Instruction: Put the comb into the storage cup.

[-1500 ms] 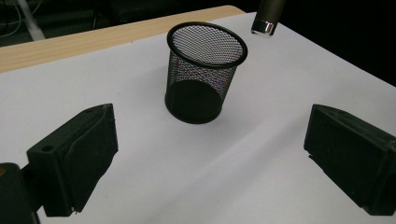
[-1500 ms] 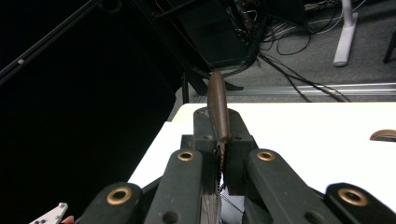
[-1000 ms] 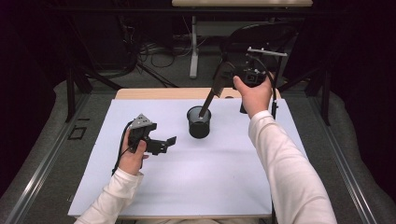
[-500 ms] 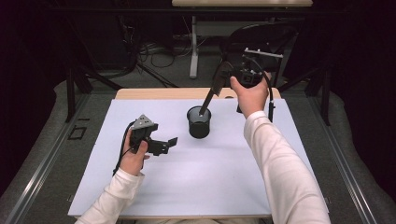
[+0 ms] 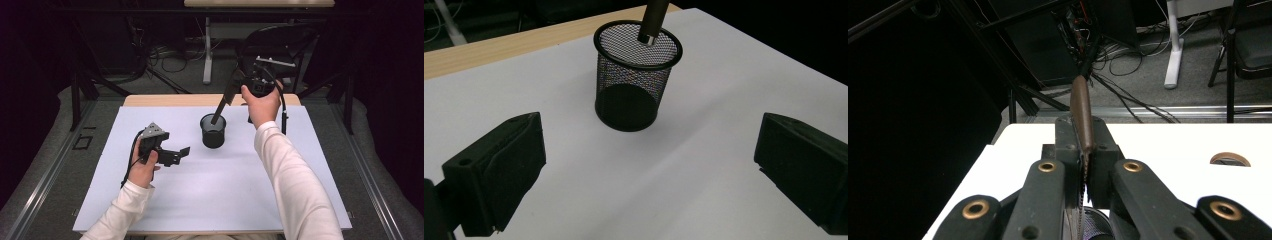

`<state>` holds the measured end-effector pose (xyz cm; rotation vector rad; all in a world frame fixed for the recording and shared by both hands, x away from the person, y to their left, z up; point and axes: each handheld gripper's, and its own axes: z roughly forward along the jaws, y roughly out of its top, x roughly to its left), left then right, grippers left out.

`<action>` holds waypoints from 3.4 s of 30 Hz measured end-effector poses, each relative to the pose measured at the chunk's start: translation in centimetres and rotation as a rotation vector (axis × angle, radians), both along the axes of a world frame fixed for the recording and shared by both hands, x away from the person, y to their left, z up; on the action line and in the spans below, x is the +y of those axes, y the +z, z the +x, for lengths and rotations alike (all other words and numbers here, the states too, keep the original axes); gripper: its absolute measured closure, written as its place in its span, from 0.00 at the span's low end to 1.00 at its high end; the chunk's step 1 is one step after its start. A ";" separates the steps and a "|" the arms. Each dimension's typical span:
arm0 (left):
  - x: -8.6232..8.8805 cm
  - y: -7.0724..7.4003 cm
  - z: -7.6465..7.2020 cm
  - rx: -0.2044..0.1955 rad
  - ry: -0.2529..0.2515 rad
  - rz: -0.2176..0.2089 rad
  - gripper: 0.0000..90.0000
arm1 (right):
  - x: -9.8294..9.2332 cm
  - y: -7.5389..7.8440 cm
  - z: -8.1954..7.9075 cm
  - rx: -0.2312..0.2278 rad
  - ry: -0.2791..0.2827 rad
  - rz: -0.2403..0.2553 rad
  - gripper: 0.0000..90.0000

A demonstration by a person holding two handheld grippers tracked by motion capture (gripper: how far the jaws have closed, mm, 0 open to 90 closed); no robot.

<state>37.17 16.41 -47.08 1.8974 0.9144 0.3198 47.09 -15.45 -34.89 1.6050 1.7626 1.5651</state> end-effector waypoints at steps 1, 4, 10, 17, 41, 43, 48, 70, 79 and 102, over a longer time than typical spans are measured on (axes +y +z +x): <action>0.0 0.0 0.0 -0.001 0.002 -0.001 0.01 | 0.1 -0.1 0.0 0.000 -0.002 0.000 0.97; 0.1 0.0 0.0 -0.002 0.002 -0.004 0.01 | 0.3 -0.6 0.1 0.002 -0.007 0.004 0.97; 0.1 0.0 0.0 -0.001 0.001 -0.001 0.01 | 0.5 -1.6 0.4 0.012 -0.020 0.004 0.96; 0.2 0.1 0.0 -0.003 0.002 -0.005 0.00 | 0.8 -2.3 0.6 0.019 -0.028 0.005 0.97; 0.1 0.0 0.1 0.001 -0.002 -0.005 0.01 | 1.7 -4.7 1.1 0.040 -0.042 -0.007 0.96; 0.1 -0.1 0.1 0.002 -0.003 -0.002 0.01 | 1.8 -4.9 1.2 0.041 -0.040 -0.009 0.96; 0.1 -0.1 0.1 0.003 -0.004 -0.003 0.01 | 2.2 -5.3 1.2 0.047 -0.035 -0.022 0.96; 0.1 -0.2 0.1 0.010 -0.009 -0.001 0.01 | 3.0 -7.7 1.8 0.083 -0.028 -0.024 0.96; 0.1 -0.2 0.1 0.008 -0.005 -0.003 0.01 | 3.0 -8.0 1.8 0.082 -0.032 -0.020 0.96; 0.1 -0.2 0.1 0.010 -0.006 0.002 0.01 | 2.1 -8.4 1.7 0.094 -0.037 0.020 0.96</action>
